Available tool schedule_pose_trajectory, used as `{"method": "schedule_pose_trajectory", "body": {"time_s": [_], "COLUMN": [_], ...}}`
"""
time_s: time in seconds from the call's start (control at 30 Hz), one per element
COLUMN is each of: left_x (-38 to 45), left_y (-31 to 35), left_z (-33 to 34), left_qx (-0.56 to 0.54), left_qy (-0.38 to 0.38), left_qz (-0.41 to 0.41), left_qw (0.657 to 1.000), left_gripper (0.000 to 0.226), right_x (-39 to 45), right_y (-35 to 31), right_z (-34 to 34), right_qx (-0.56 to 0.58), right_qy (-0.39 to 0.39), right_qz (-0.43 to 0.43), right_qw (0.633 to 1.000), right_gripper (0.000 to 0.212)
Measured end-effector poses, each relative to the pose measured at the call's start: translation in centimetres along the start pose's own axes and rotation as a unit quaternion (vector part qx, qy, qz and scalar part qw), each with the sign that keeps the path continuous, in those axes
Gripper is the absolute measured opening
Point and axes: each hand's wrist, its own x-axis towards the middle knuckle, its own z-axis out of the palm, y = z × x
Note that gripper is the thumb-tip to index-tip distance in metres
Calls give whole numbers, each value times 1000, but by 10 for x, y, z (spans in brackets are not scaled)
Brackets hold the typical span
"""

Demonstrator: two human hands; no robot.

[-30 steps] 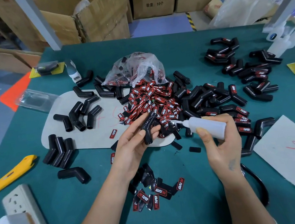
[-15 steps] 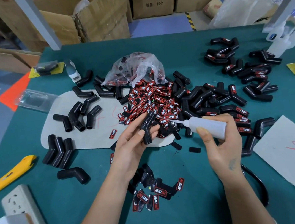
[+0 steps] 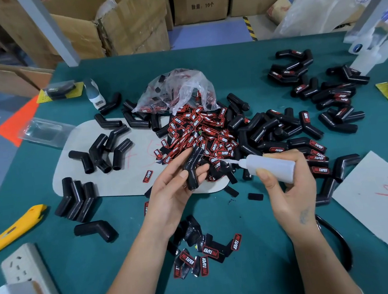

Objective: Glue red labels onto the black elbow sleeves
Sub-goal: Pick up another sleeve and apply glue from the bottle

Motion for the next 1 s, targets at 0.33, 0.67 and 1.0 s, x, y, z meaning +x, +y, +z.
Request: {"method": "schedule_pose_trajectory", "body": {"time_s": [0.33, 0.67, 1.0], "left_x": [0, 0, 0], "left_y": [0, 0, 1], "left_z": [-1, 0, 2], "left_qx": [4, 4, 11], "left_qy": [-6, -2, 0], "left_qz": [-1, 4, 3], "left_qw": [1000, 1000, 1000], "left_gripper": [45, 45, 45], "right_x": [0, 0, 0], "right_y": [-1, -1, 0], "right_z": [-1, 1, 0], "right_qx": [0, 4, 8], "right_qy": [8, -2, 8], "right_qz": [-5, -4, -4], "right_qw": [1000, 1000, 1000], "right_gripper": [24, 21, 24]}}
